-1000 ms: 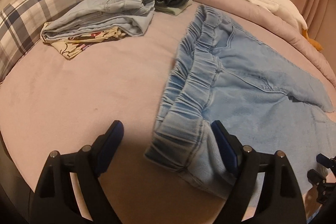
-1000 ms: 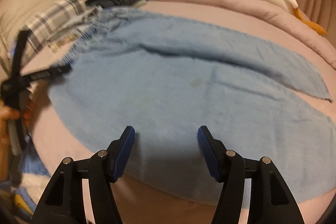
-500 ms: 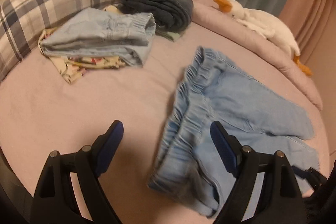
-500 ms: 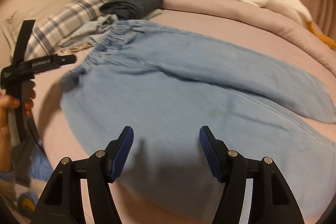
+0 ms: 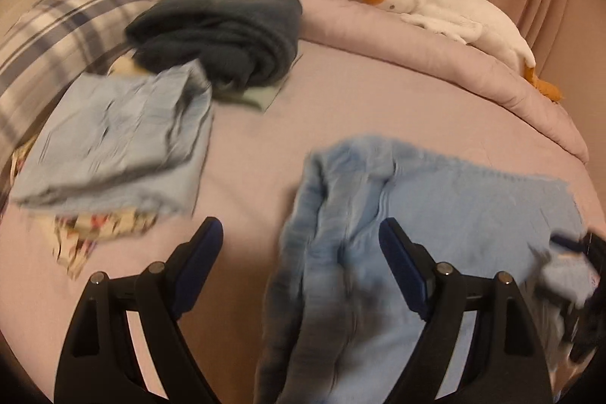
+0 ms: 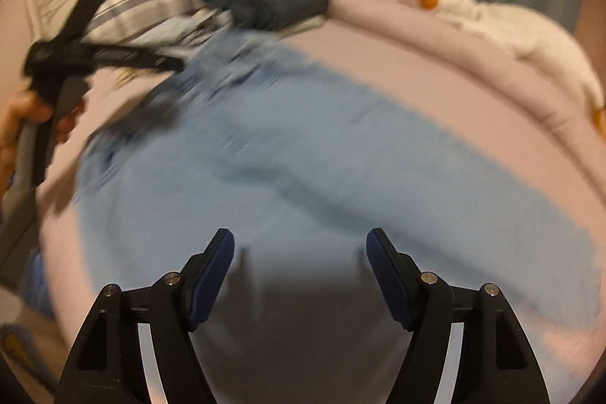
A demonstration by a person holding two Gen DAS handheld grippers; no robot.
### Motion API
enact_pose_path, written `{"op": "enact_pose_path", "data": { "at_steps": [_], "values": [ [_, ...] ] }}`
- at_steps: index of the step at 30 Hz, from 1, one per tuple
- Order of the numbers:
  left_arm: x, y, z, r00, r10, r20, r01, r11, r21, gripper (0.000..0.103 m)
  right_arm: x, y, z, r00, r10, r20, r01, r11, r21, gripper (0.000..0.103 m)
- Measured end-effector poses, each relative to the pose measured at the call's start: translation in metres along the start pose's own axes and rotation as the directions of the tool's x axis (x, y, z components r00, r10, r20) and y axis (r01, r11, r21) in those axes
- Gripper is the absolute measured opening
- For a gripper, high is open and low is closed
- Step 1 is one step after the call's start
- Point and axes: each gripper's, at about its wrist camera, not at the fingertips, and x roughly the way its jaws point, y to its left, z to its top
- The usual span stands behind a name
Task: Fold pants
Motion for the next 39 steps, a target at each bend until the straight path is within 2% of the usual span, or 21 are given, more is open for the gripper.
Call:
{"op": "enact_pose_path", "data": {
  "at_steps": [4, 6, 9, 12, 14, 16, 18, 20, 21, 22, 25, 27, 31, 36, 39],
  "values": [
    [0.025, -0.006, 0.018, 0.999, -0.012, -0.037, 0.013, 1.000, 0.024, 0.084, 0.021, -0.049, 0.045, 0.998, -0.028, 0.052, 0.026, 0.999, 0.038, 0.072],
    [0.036, -0.004, 0.023, 0.998, -0.025, -0.062, 0.026, 1.000, 0.014, 0.083, 0.038, -0.072, 0.060, 0.996, -0.077, 0.037, 0.075, 0.996, 0.049, 0.072],
    [0.047, -0.001, 0.028, 0.996, -0.032, -0.084, 0.033, 0.999, 0.016, 0.082, 0.072, -0.088, 0.077, 0.994, -0.110, -0.019, 0.110, 0.994, -0.005, 0.072],
    [0.054, 0.001, 0.030, 0.992, -0.078, -0.099, 0.082, 0.996, 0.034, 0.061, 0.100, -0.097, 0.082, 0.990, -0.092, -0.102, 0.085, 0.994, -0.074, 0.072],
    [0.058, -0.001, 0.030, 0.988, -0.107, -0.112, 0.113, 0.993, 0.043, 0.037, 0.118, -0.102, 0.084, 0.983, -0.090, -0.158, 0.070, 0.989, -0.129, 0.072],
    [0.059, -0.007, 0.027, 0.990, -0.090, -0.106, 0.098, 0.992, 0.075, 0.036, 0.130, -0.111, 0.087, 0.977, -0.060, -0.205, 0.030, 0.989, -0.148, 0.072],
    [0.056, -0.014, 0.025, 0.994, -0.070, -0.088, 0.080, 0.990, 0.116, 0.032, 0.135, -0.122, 0.091, 0.969, 0.024, -0.246, -0.048, 0.995, -0.089, 0.069],
    [0.053, -0.018, 0.026, 0.995, -0.071, -0.076, 0.080, 0.988, 0.132, 0.030, 0.135, -0.127, 0.091, 0.961, 0.069, -0.268, -0.088, 0.994, -0.061, 0.047],
    [0.052, -0.018, 0.025, 0.995, -0.064, -0.070, 0.073, 0.988, 0.137, 0.030, 0.130, -0.122, 0.090, 0.963, 0.070, -0.259, -0.095, 0.992, -0.084, 0.037],
    [0.050, -0.019, 0.025, 0.996, -0.059, -0.066, 0.068, 0.987, 0.142, 0.029, 0.126, -0.116, 0.088, 0.967, 0.062, -0.247, -0.092, 0.989, -0.112, 0.018],
    [0.043, -0.021, 0.025, 0.997, -0.053, -0.055, 0.060, 0.989, 0.138, 0.028, 0.109, -0.095, 0.077, 0.977, -0.001, -0.212, -0.041, 0.980, -0.194, 0.009],
    [0.033, -0.022, 0.026, 0.998, -0.054, -0.036, 0.059, 0.989, 0.137, 0.028, 0.097, -0.085, 0.068, 0.981, -0.051, -0.186, 0.010, 0.976, -0.218, 0.007],
    [0.004, -0.020, 0.022, 0.997, -0.076, 0.019, 0.073, 0.989, 0.132, 0.028, 0.056, -0.070, 0.066, 0.987, -0.151, -0.060, 0.135, 0.967, -0.215, 0.007],
    [-0.037, -0.018, 0.000, 0.986, -0.134, 0.095, 0.121, 0.984, 0.132, 0.028, -0.013, -0.048, 0.049, 0.976, -0.203, 0.083, 0.216, 0.954, -0.208, 0.007],
    [-0.058, -0.017, -0.020, 0.978, -0.172, 0.119, 0.155, 0.978, 0.143, 0.029, -0.047, -0.022, 0.027, 0.970, -0.198, 0.138, 0.225, 0.947, -0.227, 0.007]
  ]
}}
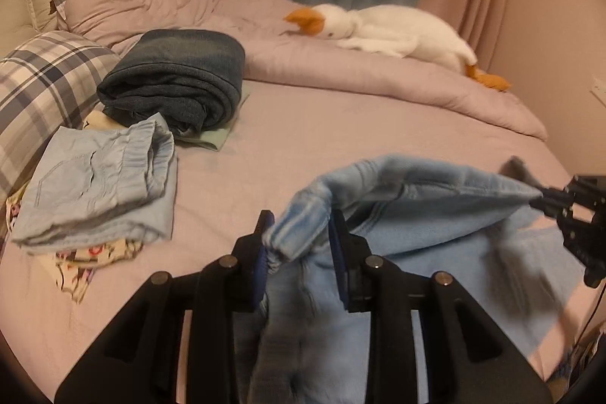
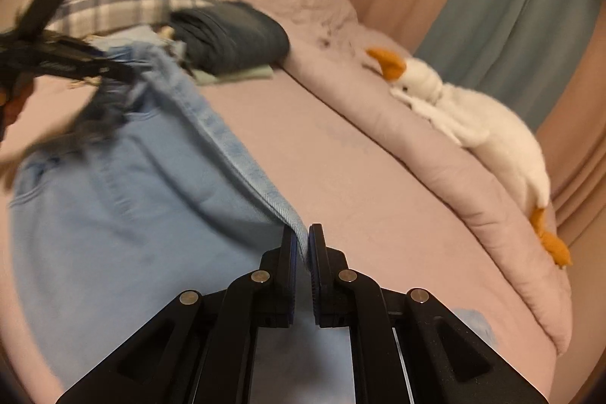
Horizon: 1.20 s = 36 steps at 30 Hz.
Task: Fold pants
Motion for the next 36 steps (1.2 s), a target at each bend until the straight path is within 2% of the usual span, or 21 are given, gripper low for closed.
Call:
{"op": "enact_pose_path", "data": {
  "at_steps": [5, 9, 10, 11, 12, 13, 16, 18, 21, 23, 25, 27, 29, 31, 33, 34, 36],
  "values": [
    [-0.038, -0.013, -0.035, 0.998, -0.023, 0.057, 0.018, 0.995, 0.096, 0.031, -0.037, 0.029, -0.029, 1.000, 0.007, 0.006, -0.007, 1.000, -0.006, 0.007],
    [-0.052, -0.005, -0.064, 0.997, -0.036, 0.061, 0.032, 0.997, 0.067, 0.033, -0.056, 0.058, -0.053, 0.999, 0.044, -0.012, -0.044, 0.999, -0.011, 0.007],
    [-0.053, -0.001, -0.072, 0.998, -0.022, 0.062, 0.019, 0.998, 0.056, 0.037, -0.060, 0.064, -0.055, 0.999, 0.047, -0.015, -0.047, 0.999, -0.026, 0.007],
    [-0.052, 0.004, -0.081, 0.999, 0.006, 0.050, -0.008, 0.999, 0.037, 0.041, -0.063, 0.075, -0.060, 0.998, 0.054, -0.024, -0.055, 0.997, -0.050, 0.007],
    [-0.050, 0.008, -0.088, 0.999, 0.037, 0.026, -0.037, 0.999, 0.015, 0.052, -0.065, 0.082, -0.064, 0.997, 0.065, -0.032, -0.067, 0.996, -0.066, 0.007],
    [-0.049, 0.014, -0.096, 0.998, 0.062, -0.001, -0.062, 0.998, -0.022, 0.054, -0.065, 0.088, -0.066, 0.996, 0.075, -0.039, -0.078, 0.993, -0.091, 0.007],
    [-0.051, 0.030, -0.117, 0.997, 0.039, -0.067, -0.051, 0.980, -0.190, 0.051, -0.057, 0.103, -0.078, 0.990, 0.115, -0.082, -0.123, 0.988, -0.098, 0.007],
    [-0.061, 0.035, -0.127, 0.998, 0.012, -0.058, -0.027, 0.961, -0.275, 0.050, -0.047, 0.110, -0.085, 0.985, 0.125, -0.115, -0.136, 0.987, -0.090, 0.007],
    [-0.072, 0.036, -0.134, 0.997, -0.076, -0.015, 0.064, 0.920, -0.386, 0.050, -0.035, 0.117, -0.093, 0.980, 0.133, -0.146, -0.146, 0.986, -0.081, 0.007],
    [-0.070, 0.034, -0.131, 0.985, -0.172, 0.026, 0.165, 0.874, -0.458, 0.050, -0.032, 0.118, -0.094, 0.981, 0.129, -0.145, -0.141, 0.987, -0.073, 0.007],
    [-0.064, 0.029, -0.127, 0.971, -0.234, 0.049, 0.226, 0.836, -0.501, 0.050, -0.033, 0.116, -0.092, 0.981, 0.136, -0.137, -0.144, 0.988, -0.049, 0.007],
    [-0.051, 0.025, -0.125, 0.963, -0.266, 0.038, 0.243, 0.803, -0.544, 0.050, -0.031, 0.112, -0.089, 0.981, 0.141, -0.133, -0.146, 0.989, -0.027, 0.007],
    [-0.041, 0.023, -0.126, 0.962, -0.274, 0.015, 0.231, 0.780, -0.582, 0.050, -0.029, 0.110, -0.087, 0.982, 0.134, -0.133, -0.138, 0.990, -0.025, 0.007],
    [-0.038, 0.023, -0.127, 0.960, -0.279, 0.026, 0.236, 0.755, -0.611, 0.050, -0.029, 0.113, -0.087, 0.983, 0.127, -0.132, -0.131, 0.991, -0.020, 0.007],
    [-0.039, 0.025, -0.122, 0.959, -0.279, 0.048, 0.245, 0.733, -0.635, 0.040, -0.033, 0.117, -0.090, 0.984, 0.124, -0.127, -0.126, 0.992, -0.007, 0.007],
    [-0.040, 0.027, -0.121, 0.960, -0.276, 0.052, 0.244, 0.727, -0.642, 0.025, -0.034, 0.119, -0.091, 0.985, 0.122, -0.124, -0.124, 0.992, -0.001, 0.007],
    [-0.040, 0.031, -0.120, 0.961, -0.270, 0.055, 0.238, 0.712, -0.661, 0.020, -0.039, 0.122, -0.092, 0.987, 0.115, -0.115, -0.115, 0.993, 0.002, 0.007]
  ]
}}
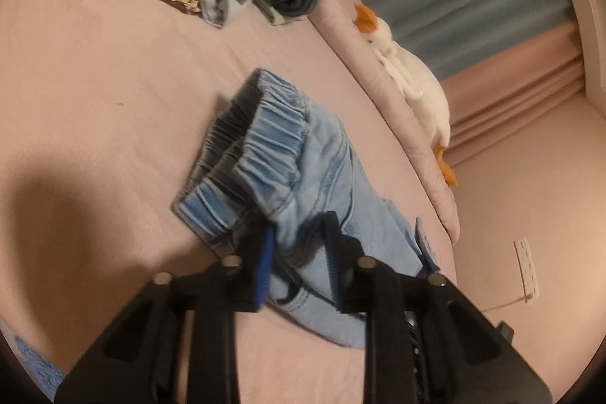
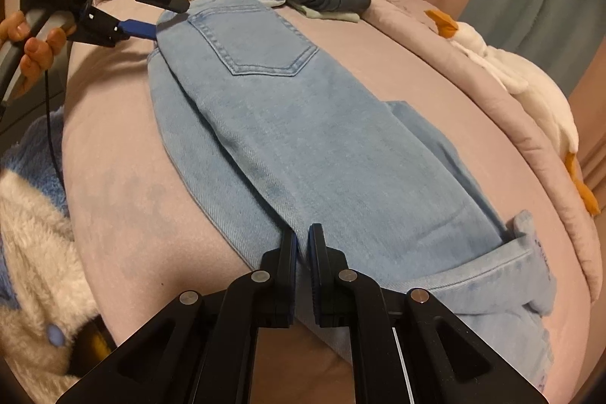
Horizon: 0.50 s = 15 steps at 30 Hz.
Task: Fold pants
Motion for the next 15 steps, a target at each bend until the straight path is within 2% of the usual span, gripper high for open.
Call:
{"op": "enact_pose_path", "data": {
  "at_steps": [1, 4, 7, 8, 10, 13, 15],
  "values": [
    [-0.001, 0.000, 0.001, 1.000, -0.007, 0.004, 0.007, 1.000, -0.010, 0.013, -0.003, 0.002, 0.000, 1.000, -0.008, 0.008, 0.008, 1.000, -0.004, 0.007],
    [-0.009, -0.004, 0.000, 0.999, 0.001, 0.033, -0.001, 1.000, -0.001, 0.013, -0.016, 0.005, 0.004, 0.999, -0.020, 0.043, 0.020, 1.000, -0.008, 0.007],
    [-0.007, 0.002, -0.007, 0.999, 0.046, 0.004, -0.047, 0.999, 0.012, 0.013, -0.028, 0.004, 0.007, 0.997, -0.005, 0.071, 0.006, 1.000, -0.009, 0.007],
    [-0.003, 0.008, -0.010, 0.997, 0.078, -0.022, -0.078, 0.997, 0.008, 0.013, -0.028, 0.005, 0.006, 0.998, -0.004, 0.068, 0.005, 1.000, -0.016, 0.007],
    [-0.002, 0.013, -0.014, 0.996, 0.089, -0.031, -0.089, 0.996, 0.003, 0.016, -0.019, 0.010, 0.001, 0.999, 0.001, 0.037, 0.000, 0.999, -0.036, 0.007],
    [-0.004, 0.009, -0.015, 0.991, 0.129, -0.032, -0.127, 0.991, 0.048, 0.017, -0.009, 0.020, -0.005, 1.000, -0.006, 0.007, 0.006, 0.998, -0.061, 0.007],
    [-0.005, 0.002, -0.015, 0.983, 0.181, -0.030, -0.177, 0.979, 0.100, 0.017, -0.007, 0.023, -0.007, 1.000, -0.026, 0.010, 0.027, 0.997, -0.079, 0.007]
  ]
}}
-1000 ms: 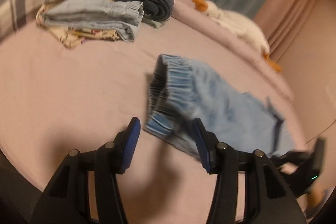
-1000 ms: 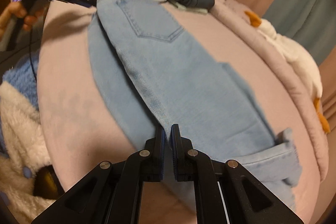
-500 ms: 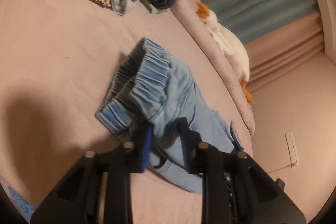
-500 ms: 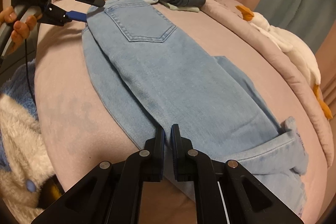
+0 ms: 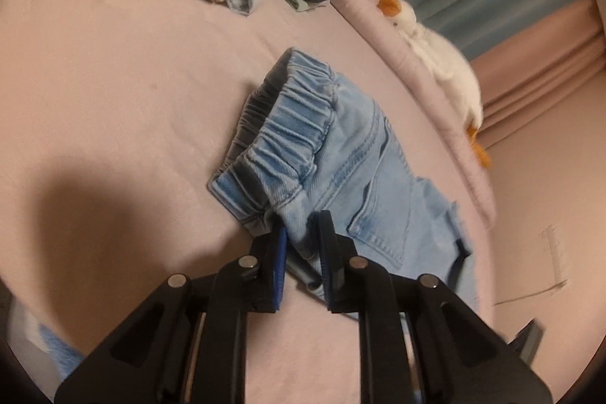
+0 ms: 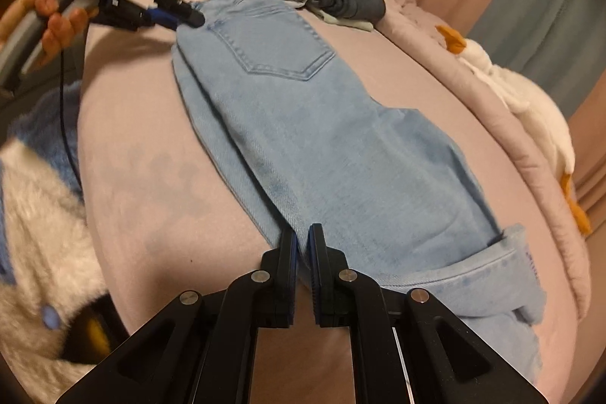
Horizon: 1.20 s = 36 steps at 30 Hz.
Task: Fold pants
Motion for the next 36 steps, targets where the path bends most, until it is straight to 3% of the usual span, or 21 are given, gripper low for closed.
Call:
{"op": "enact_pose_path", "data": {
  "at_steps": [2, 4, 7, 10, 14, 17, 21, 22, 25, 26, 29, 32, 36],
  "values": [
    [-0.008, -0.010, -0.002, 0.997, 0.071, 0.022, -0.073, 0.995, 0.061, 0.025, 0.000, -0.004, 0.000, 1.000, 0.014, -0.003, -0.014, 0.999, 0.032, 0.007],
    [-0.019, -0.022, -0.005, 0.988, 0.139, 0.074, -0.148, 0.980, 0.136, 0.025, -0.004, -0.010, 0.003, 1.000, 0.027, -0.007, -0.027, 0.998, 0.055, 0.007],
    [-0.026, -0.040, -0.009, 0.983, 0.139, 0.120, -0.161, 0.966, 0.204, 0.026, -0.020, -0.020, 0.004, 0.997, 0.066, 0.034, -0.070, 0.991, 0.113, 0.007],
    [-0.012, -0.066, -0.013, 0.991, 0.088, 0.096, -0.111, 0.955, 0.275, 0.026, -0.025, -0.038, 0.001, 0.987, 0.131, 0.088, -0.148, 0.960, 0.236, 0.011],
    [0.032, -0.105, -0.030, 0.999, 0.029, -0.024, -0.019, 0.932, 0.362, 0.026, 0.009, -0.049, -0.014, 0.976, 0.217, 0.013, -0.205, 0.899, 0.388, 0.017],
    [0.058, -0.129, -0.048, 0.995, 0.007, -0.099, 0.035, 0.908, 0.418, 0.026, 0.005, -0.057, -0.020, 0.966, 0.250, 0.070, -0.255, 0.862, 0.438, 0.018],
    [0.082, -0.153, -0.071, 0.983, -0.019, -0.185, 0.105, 0.881, 0.462, 0.026, -0.012, -0.093, -0.037, 0.951, 0.265, 0.158, -0.307, 0.765, 0.566, 0.019],
    [0.088, -0.159, -0.078, 0.978, -0.023, -0.208, 0.121, 0.871, 0.475, 0.026, -0.016, -0.105, -0.044, 0.950, 0.254, 0.179, -0.311, 0.736, 0.602, 0.023],
    [0.101, -0.183, -0.098, 0.965, -0.026, -0.261, 0.169, 0.823, 0.542, 0.027, -0.028, -0.154, -0.072, 0.958, 0.189, 0.217, -0.288, 0.615, 0.734, 0.042],
    [0.106, -0.192, -0.105, 0.960, -0.030, -0.280, 0.190, 0.801, 0.567, 0.031, -0.029, -0.177, -0.083, 0.966, 0.145, 0.214, -0.258, 0.558, 0.789, 0.043],
    [0.117, -0.213, -0.123, 0.941, -0.035, -0.337, 0.246, 0.755, 0.608, 0.044, -0.022, -0.225, -0.096, 0.986, 0.087, 0.143, -0.167, 0.439, 0.883, 0.044],
    [0.130, -0.227, -0.138, 0.929, -0.023, -0.371, 0.274, 0.716, 0.642, 0.044, -0.001, -0.255, -0.090, 0.993, 0.088, 0.076, -0.105, 0.396, 0.912, 0.044],
    [0.145, -0.233, -0.145, 0.939, 0.017, -0.344, 0.235, 0.699, 0.675, 0.039, 0.041, -0.284, -0.068, 0.993, 0.120, 0.012, -0.057, 0.380, 0.923, 0.044]
  ]
}}
